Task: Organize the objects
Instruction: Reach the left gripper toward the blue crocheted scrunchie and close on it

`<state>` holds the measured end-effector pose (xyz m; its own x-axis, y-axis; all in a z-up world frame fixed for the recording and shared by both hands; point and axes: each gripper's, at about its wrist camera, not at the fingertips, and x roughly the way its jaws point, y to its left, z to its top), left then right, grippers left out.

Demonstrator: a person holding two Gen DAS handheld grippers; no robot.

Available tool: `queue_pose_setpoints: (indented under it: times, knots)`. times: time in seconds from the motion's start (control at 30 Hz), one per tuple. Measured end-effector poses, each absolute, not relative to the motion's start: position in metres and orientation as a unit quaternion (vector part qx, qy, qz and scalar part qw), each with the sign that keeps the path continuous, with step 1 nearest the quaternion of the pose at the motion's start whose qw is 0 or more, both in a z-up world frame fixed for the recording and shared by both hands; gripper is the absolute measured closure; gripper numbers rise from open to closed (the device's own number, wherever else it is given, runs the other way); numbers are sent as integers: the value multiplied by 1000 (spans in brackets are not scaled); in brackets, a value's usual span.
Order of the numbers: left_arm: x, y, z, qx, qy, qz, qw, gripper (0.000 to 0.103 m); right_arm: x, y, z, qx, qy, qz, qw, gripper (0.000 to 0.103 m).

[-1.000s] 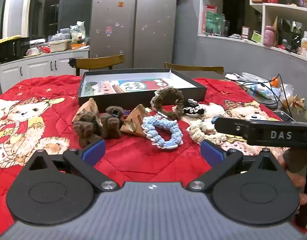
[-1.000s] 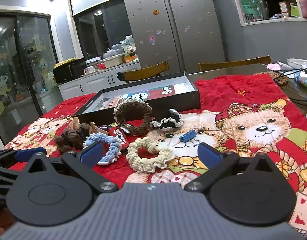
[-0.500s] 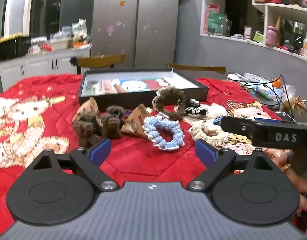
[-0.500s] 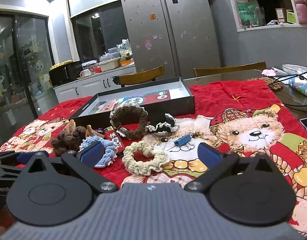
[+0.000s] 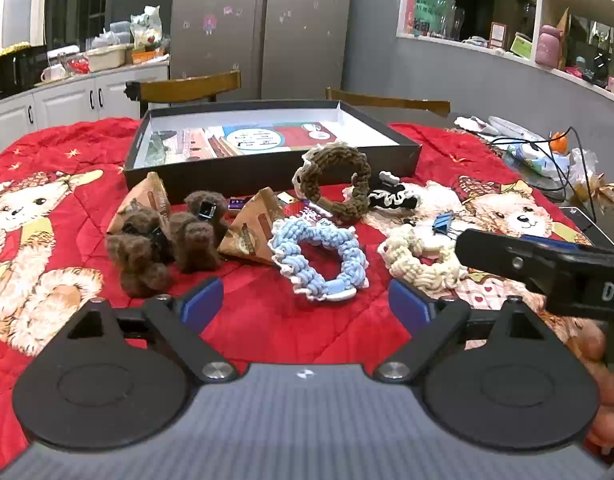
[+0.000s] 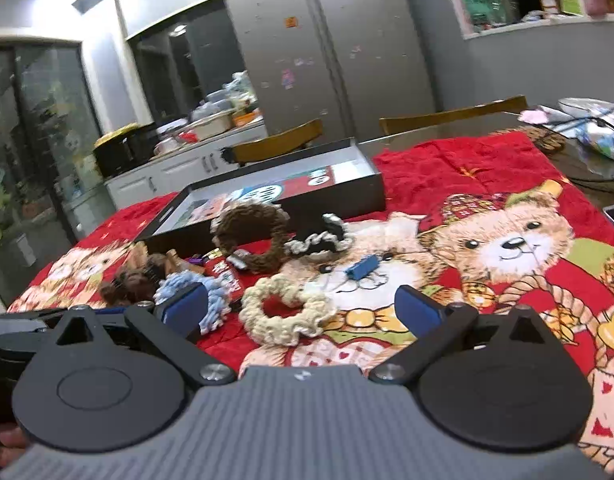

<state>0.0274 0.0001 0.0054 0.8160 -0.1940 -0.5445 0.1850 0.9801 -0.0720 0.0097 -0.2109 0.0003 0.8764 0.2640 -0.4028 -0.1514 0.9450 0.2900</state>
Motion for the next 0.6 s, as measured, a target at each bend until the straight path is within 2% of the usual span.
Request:
queue_pose_setpoints:
  times: [0.23,0.6]
  knots:
    - [47,-1,0,-9,295,-97,950,32,16,-219,-3,168,231,115,951,4]
    - [54,-5,-4,-3,297,-106,949,66,29,-210,-7,172,261,123,942,24]
